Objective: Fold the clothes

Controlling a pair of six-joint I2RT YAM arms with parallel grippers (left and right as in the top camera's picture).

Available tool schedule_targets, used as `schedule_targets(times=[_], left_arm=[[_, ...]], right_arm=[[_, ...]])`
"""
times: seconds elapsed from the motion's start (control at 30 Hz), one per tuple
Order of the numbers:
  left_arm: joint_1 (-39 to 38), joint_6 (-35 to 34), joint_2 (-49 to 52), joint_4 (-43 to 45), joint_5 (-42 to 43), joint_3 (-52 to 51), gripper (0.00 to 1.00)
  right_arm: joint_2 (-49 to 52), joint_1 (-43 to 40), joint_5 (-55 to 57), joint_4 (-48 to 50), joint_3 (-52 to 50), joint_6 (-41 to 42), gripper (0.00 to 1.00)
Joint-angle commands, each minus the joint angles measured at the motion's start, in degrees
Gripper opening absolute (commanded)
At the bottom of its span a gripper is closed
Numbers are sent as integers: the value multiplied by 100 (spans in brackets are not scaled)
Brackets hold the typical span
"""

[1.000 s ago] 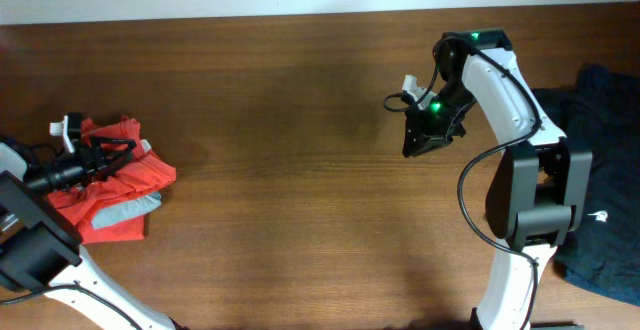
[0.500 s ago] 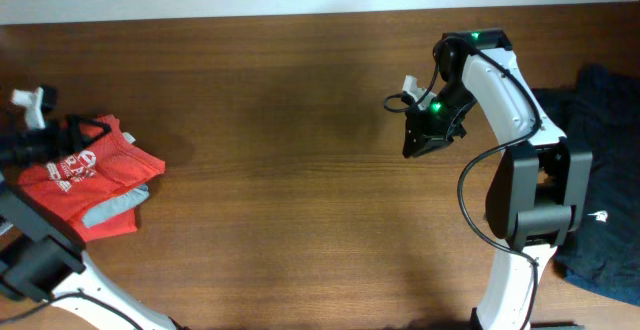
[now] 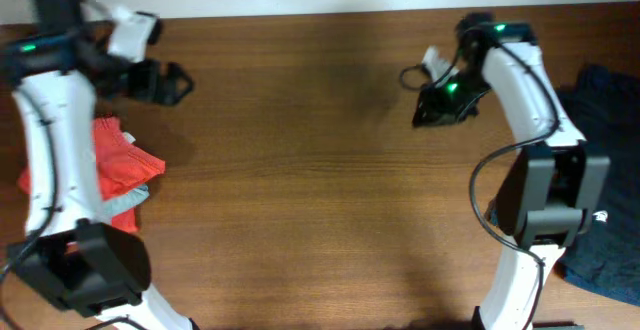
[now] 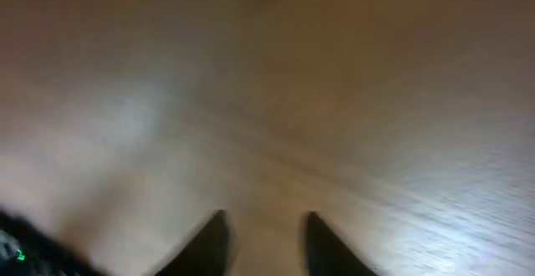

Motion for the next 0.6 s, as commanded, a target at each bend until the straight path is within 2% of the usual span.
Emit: schedule_targets(times=[0.0, 0.1, 0.17, 0.37, 0.57], left_arm=[[-839, -737, -66, 317, -1207, 68, 99], [-1314, -761, -4, 516, -1738, 68, 99], [-1451, -970, -7, 479, -1731, 68, 99], [-1436, -973, -162, 190, -1534, 68, 99], [-1425, -1078, -452, -149, -1558, 17, 99]], right_arm=[[-363, -343, 31, 264, 555, 240, 98], [-363, -481, 24, 411, 608, 245, 99], [-378, -549, 55, 247, 625, 243, 99], [-811, -616, 734, 11, 625, 551, 99], [-1781, -590, 1185, 11, 404, 737, 99]])
